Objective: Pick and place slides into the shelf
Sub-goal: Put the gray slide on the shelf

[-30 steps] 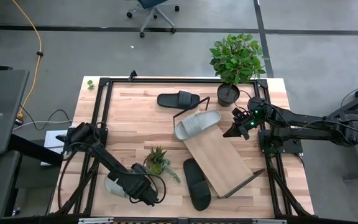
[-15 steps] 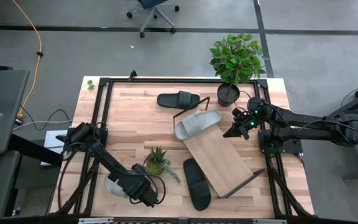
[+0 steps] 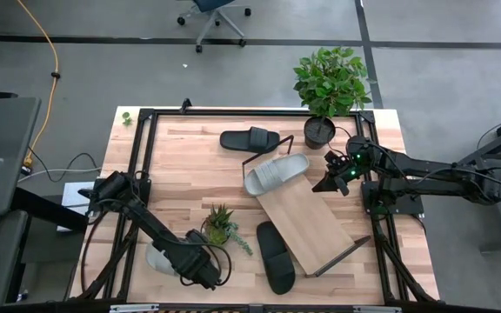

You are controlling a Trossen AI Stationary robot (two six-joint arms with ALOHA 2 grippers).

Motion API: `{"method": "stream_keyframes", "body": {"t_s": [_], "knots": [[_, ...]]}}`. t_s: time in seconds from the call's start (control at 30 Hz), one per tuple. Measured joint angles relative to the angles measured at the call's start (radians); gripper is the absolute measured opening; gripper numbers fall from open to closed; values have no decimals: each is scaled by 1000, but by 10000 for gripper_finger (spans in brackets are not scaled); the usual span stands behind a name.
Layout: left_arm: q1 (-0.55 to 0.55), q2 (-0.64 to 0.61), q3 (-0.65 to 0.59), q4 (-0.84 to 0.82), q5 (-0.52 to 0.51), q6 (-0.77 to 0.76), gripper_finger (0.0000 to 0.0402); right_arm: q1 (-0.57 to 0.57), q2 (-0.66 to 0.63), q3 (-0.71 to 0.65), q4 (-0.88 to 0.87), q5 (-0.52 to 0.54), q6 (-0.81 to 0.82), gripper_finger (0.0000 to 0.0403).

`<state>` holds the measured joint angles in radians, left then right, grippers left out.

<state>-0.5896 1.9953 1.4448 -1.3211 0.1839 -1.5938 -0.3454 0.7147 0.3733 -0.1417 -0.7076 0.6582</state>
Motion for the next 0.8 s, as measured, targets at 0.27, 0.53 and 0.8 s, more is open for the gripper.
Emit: {"method": "stream_keyframes", "body": {"t_s": [0.27,0.53,0.8], "knots": [[0,0,0,-115,23,1,101,0,0,0,-2,0,-3,3],[0,0,0,-233,35,44,101,0,0,0,-41,0,-13,3],[-8,6,0,-234,-3,38,101,0,0,0,-66,0,-31,3]]}}
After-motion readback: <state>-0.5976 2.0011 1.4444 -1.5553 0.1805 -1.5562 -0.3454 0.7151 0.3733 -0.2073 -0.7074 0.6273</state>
